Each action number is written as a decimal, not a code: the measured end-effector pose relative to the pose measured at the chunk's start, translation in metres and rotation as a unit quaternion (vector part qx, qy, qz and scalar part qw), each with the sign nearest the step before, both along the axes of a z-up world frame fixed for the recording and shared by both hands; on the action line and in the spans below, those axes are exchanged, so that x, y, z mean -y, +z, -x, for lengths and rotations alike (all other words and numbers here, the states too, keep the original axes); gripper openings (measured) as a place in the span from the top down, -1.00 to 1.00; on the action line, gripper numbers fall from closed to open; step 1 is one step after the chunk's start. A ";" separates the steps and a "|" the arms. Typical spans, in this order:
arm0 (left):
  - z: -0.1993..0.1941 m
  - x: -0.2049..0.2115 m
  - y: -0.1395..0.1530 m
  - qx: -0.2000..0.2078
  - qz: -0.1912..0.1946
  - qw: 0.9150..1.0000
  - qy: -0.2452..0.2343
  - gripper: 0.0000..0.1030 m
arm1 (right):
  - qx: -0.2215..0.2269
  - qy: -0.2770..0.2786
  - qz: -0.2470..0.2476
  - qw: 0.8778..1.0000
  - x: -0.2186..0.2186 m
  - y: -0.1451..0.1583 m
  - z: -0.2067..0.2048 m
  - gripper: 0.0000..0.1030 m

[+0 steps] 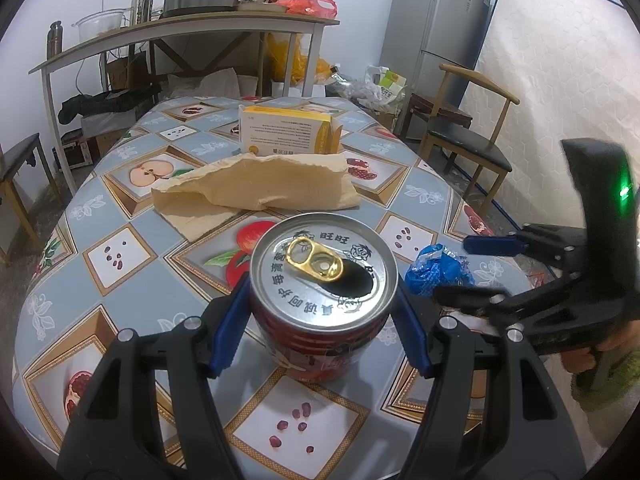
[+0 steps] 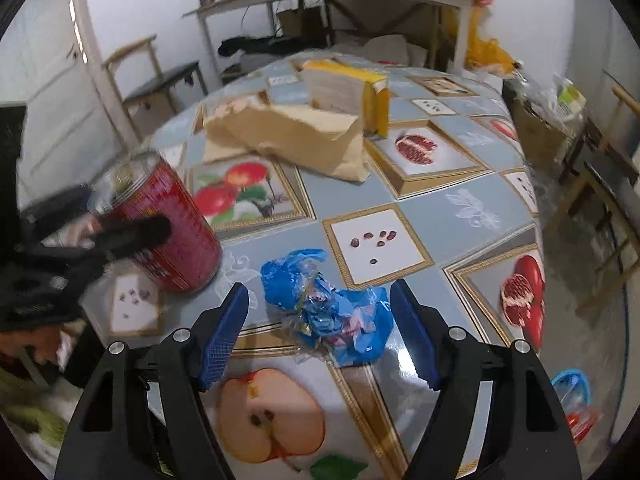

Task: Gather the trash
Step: 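Lift the red can and blue wrapper off the table with both tools, then carry the red can and blue wrapper with both tools over the wastebasket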

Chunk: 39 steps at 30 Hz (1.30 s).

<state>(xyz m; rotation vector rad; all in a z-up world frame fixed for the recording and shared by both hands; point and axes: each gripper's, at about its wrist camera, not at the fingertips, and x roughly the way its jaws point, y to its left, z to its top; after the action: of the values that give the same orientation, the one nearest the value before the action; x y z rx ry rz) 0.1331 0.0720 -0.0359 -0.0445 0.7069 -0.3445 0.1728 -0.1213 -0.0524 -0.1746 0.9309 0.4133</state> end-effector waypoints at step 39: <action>0.008 0.106 0.059 0.028 0.026 0.992 -0.118 -0.21 | 0.026 -0.166 -0.175 0.970 0.125 0.039 0.064 0.57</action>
<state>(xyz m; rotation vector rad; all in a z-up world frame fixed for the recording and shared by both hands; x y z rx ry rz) 0.1246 -0.0336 0.0230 -0.0003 0.6485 -0.5897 0.1089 -0.2467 -0.0131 0.2893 0.8040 0.2545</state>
